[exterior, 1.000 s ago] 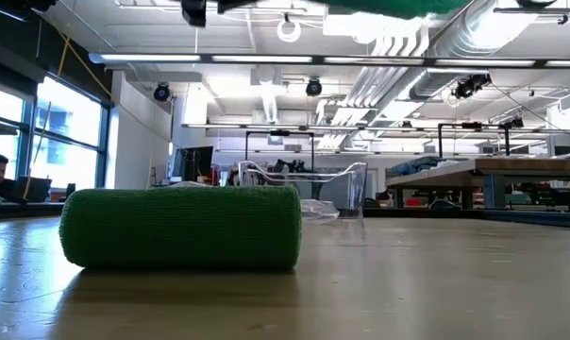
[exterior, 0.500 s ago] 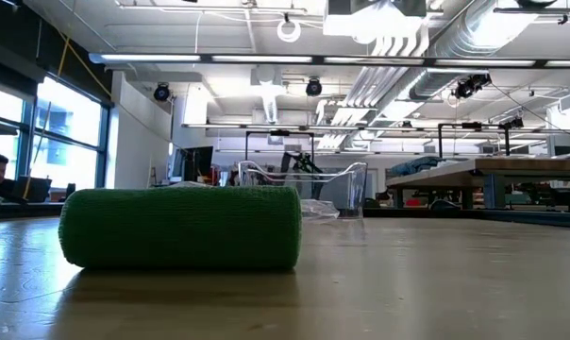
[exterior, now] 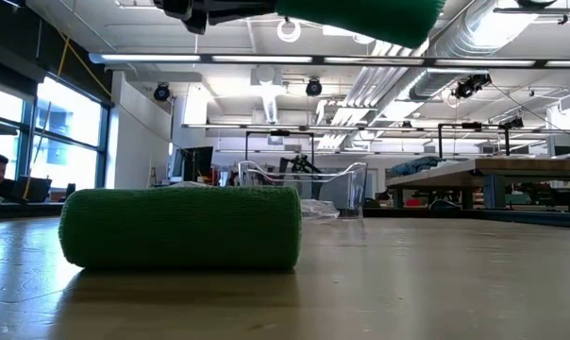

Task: Roll bandage
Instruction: Roll the blue bandage

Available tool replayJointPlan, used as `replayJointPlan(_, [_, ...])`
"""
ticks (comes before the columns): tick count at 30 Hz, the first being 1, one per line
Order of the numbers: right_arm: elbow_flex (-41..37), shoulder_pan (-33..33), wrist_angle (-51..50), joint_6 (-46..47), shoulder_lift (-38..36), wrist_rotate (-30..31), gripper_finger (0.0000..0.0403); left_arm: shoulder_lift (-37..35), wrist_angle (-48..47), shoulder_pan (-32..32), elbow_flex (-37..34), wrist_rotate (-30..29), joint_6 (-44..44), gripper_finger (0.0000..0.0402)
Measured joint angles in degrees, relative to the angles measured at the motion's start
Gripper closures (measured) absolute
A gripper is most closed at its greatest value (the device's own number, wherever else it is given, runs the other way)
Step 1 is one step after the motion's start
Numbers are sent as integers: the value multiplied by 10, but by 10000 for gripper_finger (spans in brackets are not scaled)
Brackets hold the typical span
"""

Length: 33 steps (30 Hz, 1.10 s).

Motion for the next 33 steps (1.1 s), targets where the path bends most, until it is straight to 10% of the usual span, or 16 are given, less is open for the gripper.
replayJointPlan(7, [120, -28, -138, -5, -1, 63, 403, 0, -25, -10, 0, 32, -24, 401])
replayJointPlan(15, [99, -106, -188, 9, -43, 47, 403, 0, -20, -12, 7, 134, -53, 401])
replayJointPlan(33, [19, -297, -254, -26, -44, -67, 403, 0, -16, -62, 72, 150, 29, 401])
